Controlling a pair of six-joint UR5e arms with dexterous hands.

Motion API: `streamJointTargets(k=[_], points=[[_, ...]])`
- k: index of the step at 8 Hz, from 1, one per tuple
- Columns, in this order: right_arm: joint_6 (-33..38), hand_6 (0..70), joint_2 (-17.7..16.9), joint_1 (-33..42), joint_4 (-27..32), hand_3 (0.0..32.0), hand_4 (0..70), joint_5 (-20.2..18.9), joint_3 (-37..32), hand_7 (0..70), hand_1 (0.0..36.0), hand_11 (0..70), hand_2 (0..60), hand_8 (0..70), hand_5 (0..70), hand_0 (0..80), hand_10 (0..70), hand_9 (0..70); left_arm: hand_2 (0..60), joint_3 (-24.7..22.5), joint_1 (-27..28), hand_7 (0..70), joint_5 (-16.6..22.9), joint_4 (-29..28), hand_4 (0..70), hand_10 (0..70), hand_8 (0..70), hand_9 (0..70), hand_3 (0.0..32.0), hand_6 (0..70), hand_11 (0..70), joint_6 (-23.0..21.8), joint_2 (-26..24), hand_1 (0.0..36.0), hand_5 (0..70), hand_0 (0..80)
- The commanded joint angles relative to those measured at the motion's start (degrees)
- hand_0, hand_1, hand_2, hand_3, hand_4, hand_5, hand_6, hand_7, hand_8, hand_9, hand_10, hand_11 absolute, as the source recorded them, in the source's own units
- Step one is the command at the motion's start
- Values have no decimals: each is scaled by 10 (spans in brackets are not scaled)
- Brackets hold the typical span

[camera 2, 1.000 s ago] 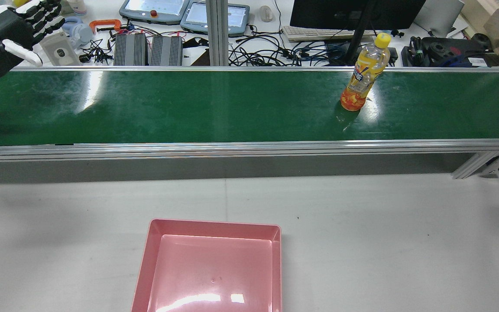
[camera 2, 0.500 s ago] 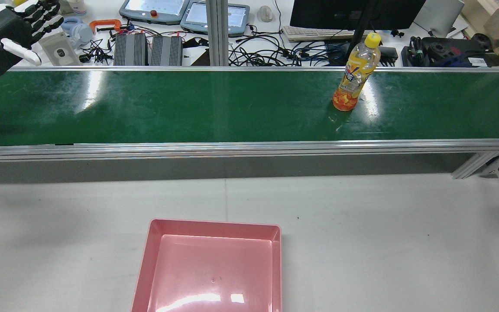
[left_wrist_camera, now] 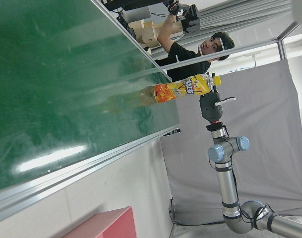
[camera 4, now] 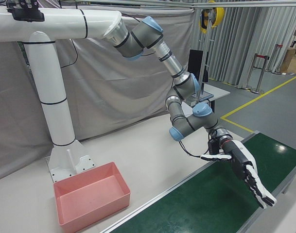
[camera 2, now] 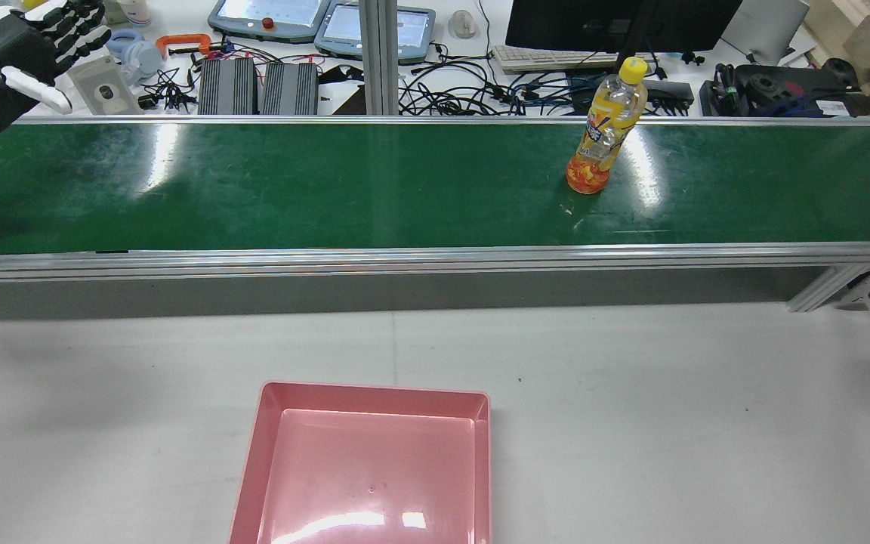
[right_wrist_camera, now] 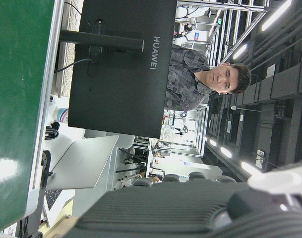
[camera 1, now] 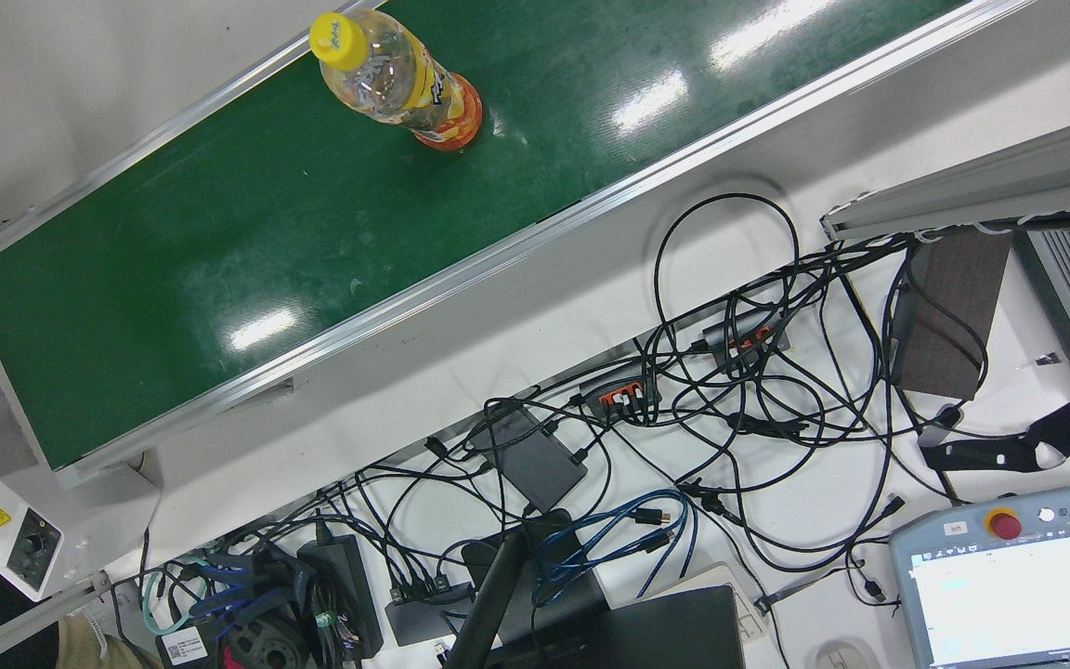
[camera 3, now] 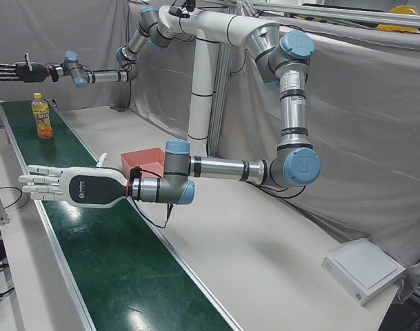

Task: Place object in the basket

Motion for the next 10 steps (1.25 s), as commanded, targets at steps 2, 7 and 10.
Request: streamJointTargets(k=[2,7,10], points=[[0,0,0,0,0,0,0,0,0,0,0,0,0,0,0,0,0,0,0,0,1,0,0,0,74,30,0,0,0,1,61,0,0,60,89,577],[0,0,0,0,0,0,0,0,0,0,0,0,0,0,0,0,0,0,0,11,6,0,-1,1,74,33,0,0,0,3,66,1,0,61,89,572],[0,0,0,0,0,0,0,-1,0,0,0,0,0,0,0,0,0,0,0,13,5,0,-1,1,74,30,0,0,0,3,61,1,-1,62,90,573]])
